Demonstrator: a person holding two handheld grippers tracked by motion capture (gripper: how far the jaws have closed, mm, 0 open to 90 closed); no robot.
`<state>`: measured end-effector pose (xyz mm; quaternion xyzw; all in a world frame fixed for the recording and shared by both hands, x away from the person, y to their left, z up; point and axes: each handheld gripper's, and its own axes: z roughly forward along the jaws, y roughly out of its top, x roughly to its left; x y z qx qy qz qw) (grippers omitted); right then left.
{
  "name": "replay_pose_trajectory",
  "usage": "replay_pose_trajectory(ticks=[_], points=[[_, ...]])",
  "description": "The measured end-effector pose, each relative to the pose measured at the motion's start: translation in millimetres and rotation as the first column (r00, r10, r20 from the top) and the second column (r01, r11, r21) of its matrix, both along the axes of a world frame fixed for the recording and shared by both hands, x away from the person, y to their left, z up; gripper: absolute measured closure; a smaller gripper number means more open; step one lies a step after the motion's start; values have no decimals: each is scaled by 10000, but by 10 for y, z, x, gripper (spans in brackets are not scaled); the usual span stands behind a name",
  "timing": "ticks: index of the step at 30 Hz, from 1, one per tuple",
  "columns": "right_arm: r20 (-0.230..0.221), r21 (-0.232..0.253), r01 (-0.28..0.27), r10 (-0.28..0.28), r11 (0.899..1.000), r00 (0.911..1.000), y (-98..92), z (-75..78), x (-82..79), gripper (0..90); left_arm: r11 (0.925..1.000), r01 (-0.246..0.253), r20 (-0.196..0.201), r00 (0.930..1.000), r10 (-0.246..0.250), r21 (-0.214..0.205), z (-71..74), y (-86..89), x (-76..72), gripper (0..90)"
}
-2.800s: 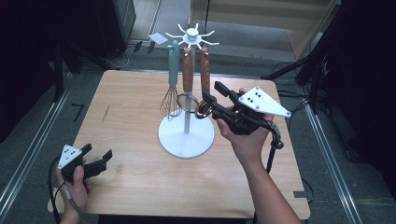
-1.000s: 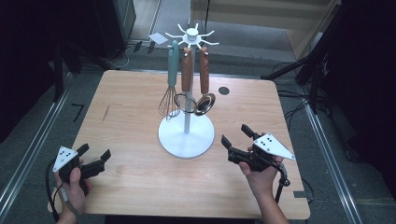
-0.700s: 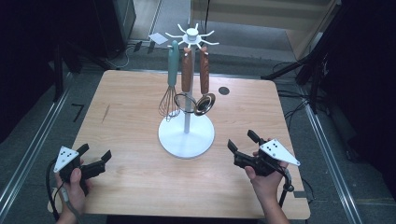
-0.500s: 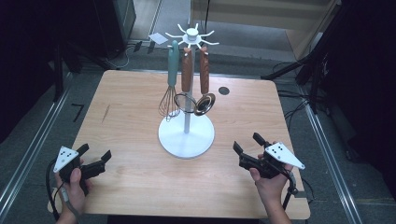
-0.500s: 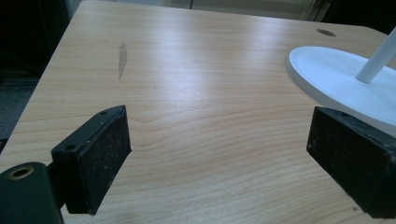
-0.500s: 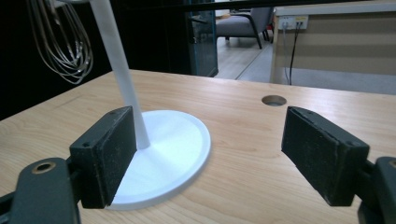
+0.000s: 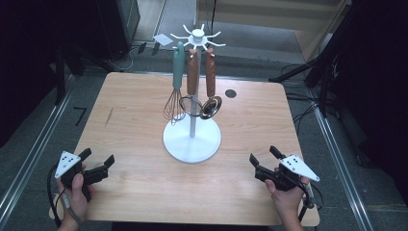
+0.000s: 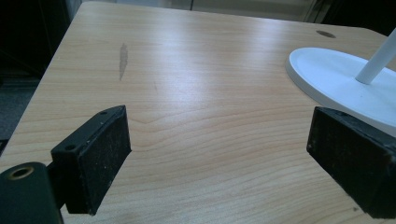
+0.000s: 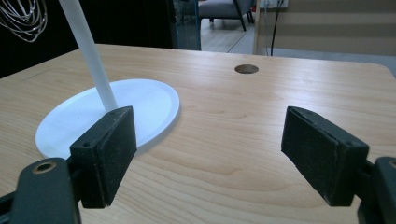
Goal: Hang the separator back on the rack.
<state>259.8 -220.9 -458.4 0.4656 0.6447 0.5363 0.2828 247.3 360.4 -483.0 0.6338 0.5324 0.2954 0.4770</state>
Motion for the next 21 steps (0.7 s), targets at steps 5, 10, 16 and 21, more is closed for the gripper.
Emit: replay_pose_trajectory(ticks=[5,10,16,21], points=[[-217,-153,327,-331,9993,9992,-114,-82,-11,192,10000,3,-15,10000,-3,22,1,-3,0,65],[-341,-274,673,-682,9974,9971,-233,-147,-23,196,10000,25,-38,10000,-25,59,1,-7,4,65],[-647,-398,1188,-1212,9921,9905,-389,-243,-16,198,10000,52,-68,10000,-52,63,1,-10,6,64],[-795,-472,1352,-1386,9897,9871,-452,-285,-27,195,9999,47,-118,9999,-46,106,2,-12,11,65]])
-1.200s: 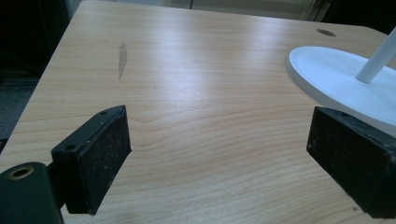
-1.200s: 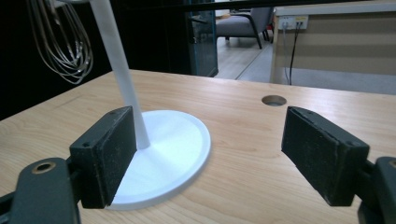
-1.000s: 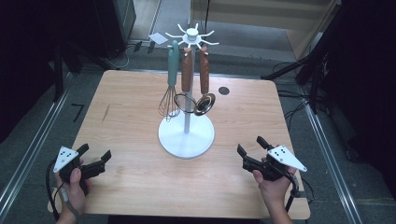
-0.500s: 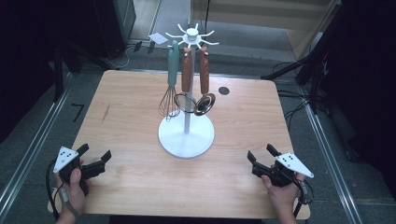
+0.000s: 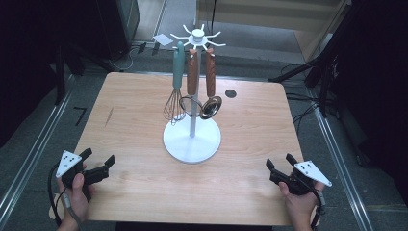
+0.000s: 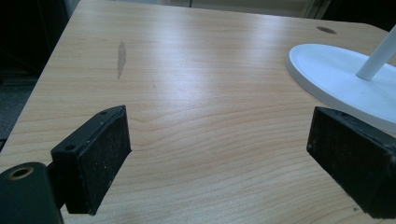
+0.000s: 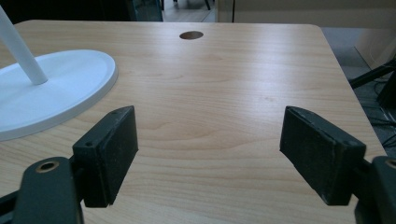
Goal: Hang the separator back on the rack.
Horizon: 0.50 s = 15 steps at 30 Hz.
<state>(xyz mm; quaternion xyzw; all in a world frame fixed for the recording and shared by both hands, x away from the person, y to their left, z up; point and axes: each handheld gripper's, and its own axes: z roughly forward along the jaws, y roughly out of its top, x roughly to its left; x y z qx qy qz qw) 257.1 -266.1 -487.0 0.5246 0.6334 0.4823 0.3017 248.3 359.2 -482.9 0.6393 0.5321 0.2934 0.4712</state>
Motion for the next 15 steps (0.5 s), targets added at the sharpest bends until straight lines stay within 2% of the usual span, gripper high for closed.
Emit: replay_pose_trajectory(ticks=[5,15], points=[[-160,27,42,-42,10000,9999,-18,-27,8,191,9998,-54,-14,10000,54,189,1,-21,4,65],[-452,-8,69,-70,10000,9990,-30,-80,45,193,9996,-132,-67,9999,133,255,2,-27,11,65]])
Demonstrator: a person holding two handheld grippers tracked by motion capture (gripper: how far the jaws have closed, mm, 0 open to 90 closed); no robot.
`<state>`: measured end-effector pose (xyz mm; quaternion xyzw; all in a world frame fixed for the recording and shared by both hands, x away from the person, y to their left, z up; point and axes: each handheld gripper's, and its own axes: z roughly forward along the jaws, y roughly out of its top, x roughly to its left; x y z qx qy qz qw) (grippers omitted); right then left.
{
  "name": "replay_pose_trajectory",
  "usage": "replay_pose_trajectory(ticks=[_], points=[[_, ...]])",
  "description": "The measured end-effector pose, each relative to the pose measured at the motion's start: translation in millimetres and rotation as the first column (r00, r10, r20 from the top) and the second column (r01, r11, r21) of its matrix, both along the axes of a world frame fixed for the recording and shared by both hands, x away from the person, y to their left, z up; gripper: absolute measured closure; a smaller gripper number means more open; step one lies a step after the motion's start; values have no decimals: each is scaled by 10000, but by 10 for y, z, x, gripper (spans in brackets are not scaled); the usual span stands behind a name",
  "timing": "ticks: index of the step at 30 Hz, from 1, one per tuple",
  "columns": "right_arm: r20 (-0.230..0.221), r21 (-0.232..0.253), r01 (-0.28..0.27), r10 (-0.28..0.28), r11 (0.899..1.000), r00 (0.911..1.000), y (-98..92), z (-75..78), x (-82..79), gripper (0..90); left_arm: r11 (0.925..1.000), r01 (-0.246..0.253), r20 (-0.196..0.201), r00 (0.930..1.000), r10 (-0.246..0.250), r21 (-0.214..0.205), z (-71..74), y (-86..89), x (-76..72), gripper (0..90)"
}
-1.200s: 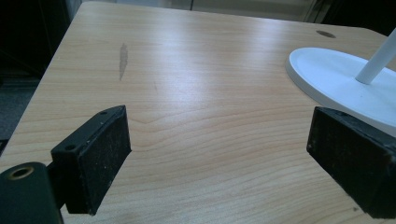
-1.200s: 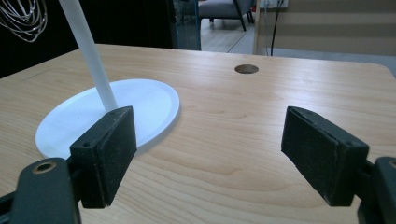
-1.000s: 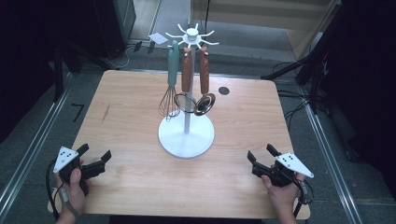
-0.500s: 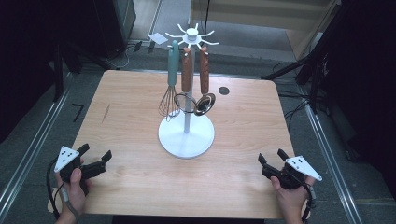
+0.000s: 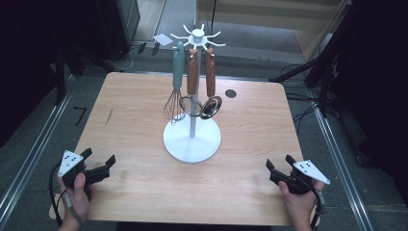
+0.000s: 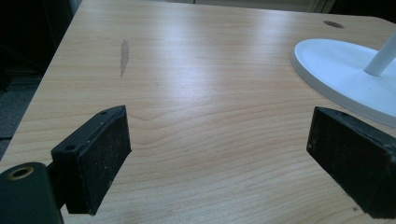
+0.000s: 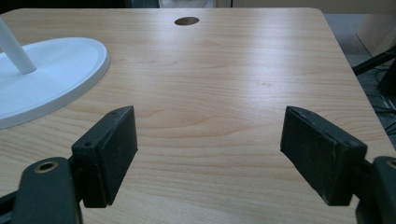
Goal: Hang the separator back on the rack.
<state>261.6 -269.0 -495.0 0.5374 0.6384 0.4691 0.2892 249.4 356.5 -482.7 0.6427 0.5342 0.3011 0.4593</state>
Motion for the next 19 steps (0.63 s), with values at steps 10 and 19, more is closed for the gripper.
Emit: replay_pose_trajectory(ticks=[10,19], points=[[-76,-47,13,-14,10000,10000,12,-13,11,193,10000,-12,-3,10000,12,20,0,-3,0,65],[-159,-53,57,-57,10000,9999,12,-29,28,185,10000,-1,-67,10000,2,65,1,-3,4,65]])
